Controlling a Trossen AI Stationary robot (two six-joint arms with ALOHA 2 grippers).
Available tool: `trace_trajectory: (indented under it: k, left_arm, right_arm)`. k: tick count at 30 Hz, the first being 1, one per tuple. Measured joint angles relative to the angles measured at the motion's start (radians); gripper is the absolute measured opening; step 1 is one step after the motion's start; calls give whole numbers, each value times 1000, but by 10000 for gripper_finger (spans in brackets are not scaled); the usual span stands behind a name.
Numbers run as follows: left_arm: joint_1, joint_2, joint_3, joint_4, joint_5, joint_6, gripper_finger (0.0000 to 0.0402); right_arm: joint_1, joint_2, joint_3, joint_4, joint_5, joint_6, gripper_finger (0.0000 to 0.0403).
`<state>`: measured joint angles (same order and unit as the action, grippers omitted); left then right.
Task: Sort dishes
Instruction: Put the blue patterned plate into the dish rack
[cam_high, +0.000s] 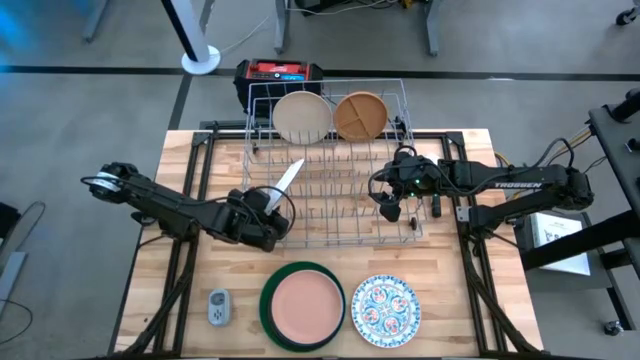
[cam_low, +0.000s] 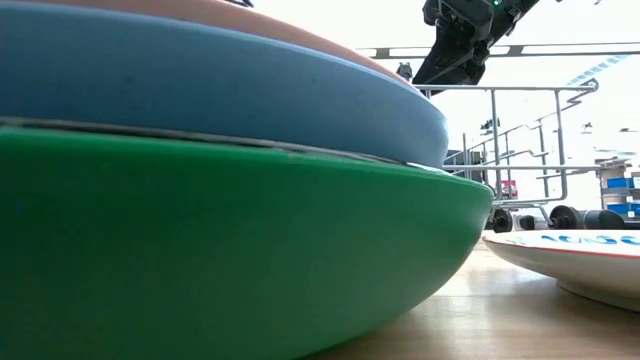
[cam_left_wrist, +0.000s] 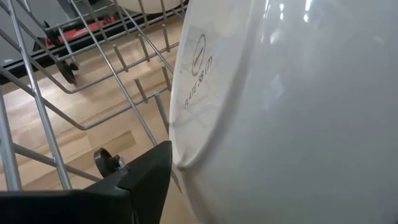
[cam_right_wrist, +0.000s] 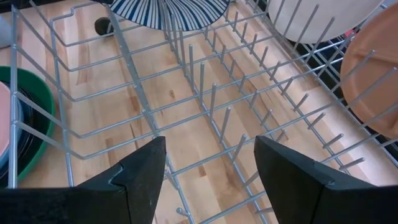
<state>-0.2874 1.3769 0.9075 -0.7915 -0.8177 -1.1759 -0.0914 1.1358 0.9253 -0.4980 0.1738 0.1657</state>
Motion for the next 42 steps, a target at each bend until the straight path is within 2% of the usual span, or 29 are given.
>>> trace_trajectory:
  k: [7, 12, 26, 42]
  left_arm:
    - [-2, 1, 61, -88, 76, 0, 247]
    - [-2, 1, 97, -128, 85, 0, 247]
    - [-2, 2, 112, -170, 216, -14, 247]
    - [-1, -7, 114, -190, 312, -14, 247]
  right_arm:
    - [0, 0, 0, 0, 0, 5, 244]
    - [0, 0, 0, 0, 0, 4, 239]
    - [0, 0, 0, 0, -2, -9, 243]
    - [0, 0, 0, 9, -1, -177, 242]
